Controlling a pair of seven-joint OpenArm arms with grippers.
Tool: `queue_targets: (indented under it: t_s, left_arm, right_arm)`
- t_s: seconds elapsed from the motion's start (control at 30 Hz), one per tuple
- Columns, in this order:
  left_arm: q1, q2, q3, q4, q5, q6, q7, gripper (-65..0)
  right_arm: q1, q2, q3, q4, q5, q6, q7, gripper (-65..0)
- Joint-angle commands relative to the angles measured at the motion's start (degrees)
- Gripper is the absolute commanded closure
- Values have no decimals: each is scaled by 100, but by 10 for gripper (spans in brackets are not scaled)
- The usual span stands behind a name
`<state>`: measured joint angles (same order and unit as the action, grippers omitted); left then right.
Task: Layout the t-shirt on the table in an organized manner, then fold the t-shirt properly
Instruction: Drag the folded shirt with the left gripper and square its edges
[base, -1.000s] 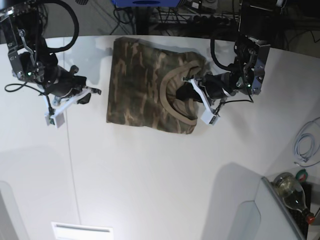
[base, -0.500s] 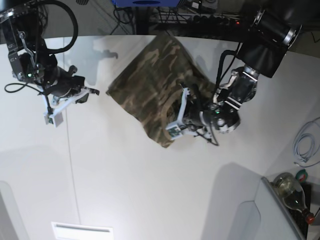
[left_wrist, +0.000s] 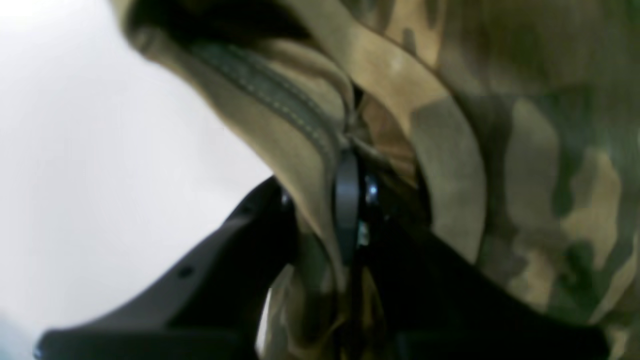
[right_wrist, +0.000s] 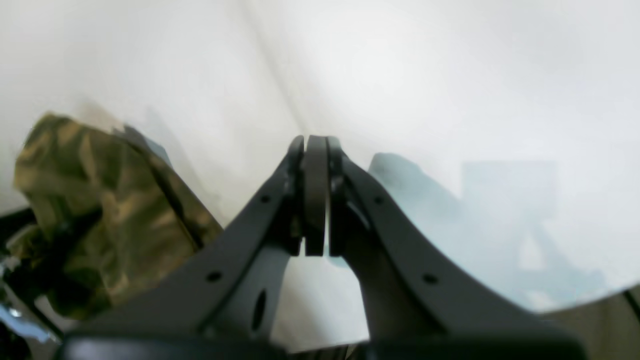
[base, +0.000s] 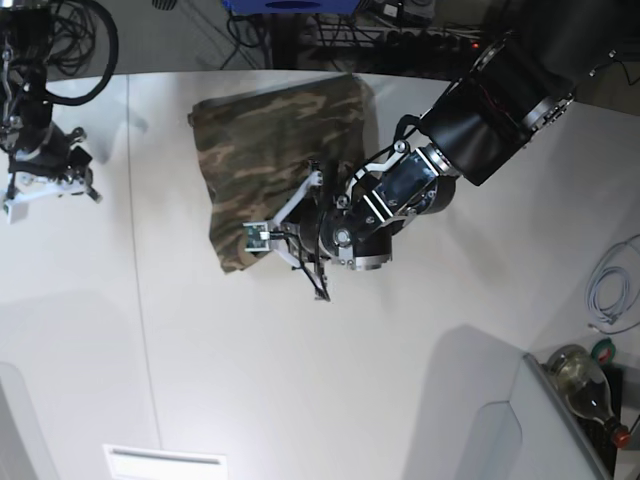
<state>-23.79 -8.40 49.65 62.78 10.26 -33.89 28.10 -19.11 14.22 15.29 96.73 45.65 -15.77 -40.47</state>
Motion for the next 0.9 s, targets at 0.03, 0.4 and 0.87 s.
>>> queue_targets:
  t_s: [0.03,0.4,0.87]
  left_arm:
    - [-166,18,112,64,7,17,-194,0]
    - [-544,10,719,-15,7,17,-713,0]
    - [-1405,528,1615,-1421,7,26,-1997,0]
  right_arm:
    - [-1,42,67,11,29,43,60,0]
    - [-71,16,40,-112,29,43,78,0]
    - [-89,-55,23,-130,29,43,16,0]
